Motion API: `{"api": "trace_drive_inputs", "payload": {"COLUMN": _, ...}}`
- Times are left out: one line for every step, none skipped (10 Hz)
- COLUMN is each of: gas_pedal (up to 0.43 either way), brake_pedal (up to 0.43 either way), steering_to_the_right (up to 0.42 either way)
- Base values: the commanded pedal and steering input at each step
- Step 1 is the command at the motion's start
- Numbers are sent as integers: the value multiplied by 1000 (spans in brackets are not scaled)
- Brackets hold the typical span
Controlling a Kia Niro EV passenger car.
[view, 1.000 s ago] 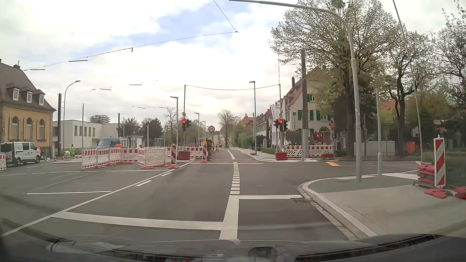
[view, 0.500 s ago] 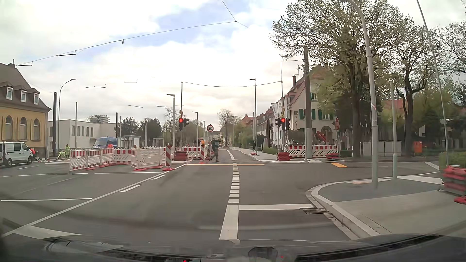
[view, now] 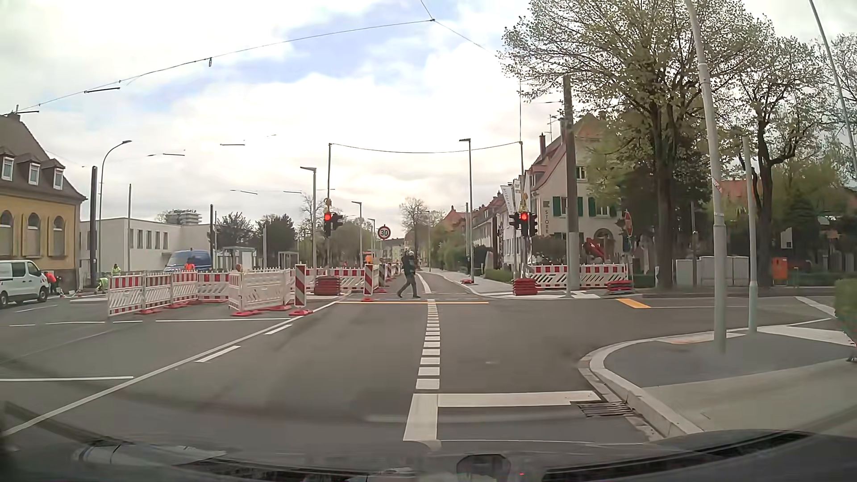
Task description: Follow the waypoints while adhering to traffic rules and regulations
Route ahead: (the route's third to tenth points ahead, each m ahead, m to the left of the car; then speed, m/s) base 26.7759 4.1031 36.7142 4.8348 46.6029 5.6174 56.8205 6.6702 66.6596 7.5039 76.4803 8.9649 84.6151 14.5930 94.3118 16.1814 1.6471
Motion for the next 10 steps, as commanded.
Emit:
{"api": "trace_drive_inputs", "payload": {"gas_pedal": 0, "brake_pedal": 189, "steering_to_the_right": 0}}
{"api": "trace_drive_inputs", "payload": {"gas_pedal": 0, "brake_pedal": 183, "steering_to_the_right": 0}}
{"api": "trace_drive_inputs", "payload": {"gas_pedal": 0, "brake_pedal": 177, "steering_to_the_right": 0}}
{"api": "trace_drive_inputs", "payload": {"gas_pedal": 0, "brake_pedal": 177, "steering_to_the_right": -1}}
{"api": "trace_drive_inputs", "payload": {"gas_pedal": 0, "brake_pedal": 171, "steering_to_the_right": -1}}
{"api": "trace_drive_inputs", "payload": {"gas_pedal": 0, "brake_pedal": 159, "steering_to_the_right": -2}}
{"api": "trace_drive_inputs", "payload": {"gas_pedal": 0, "brake_pedal": 152, "steering_to_the_right": -4}}
{"api": "trace_drive_inputs", "payload": {"gas_pedal": 0, "brake_pedal": 146, "steering_to_the_right": -7}}
{"api": "trace_drive_inputs", "payload": {"gas_pedal": 0, "brake_pedal": 140, "steering_to_the_right": -9}}
{"api": "trace_drive_inputs", "payload": {"gas_pedal": 0, "brake_pedal": 140, "steering_to_the_right": -9}}
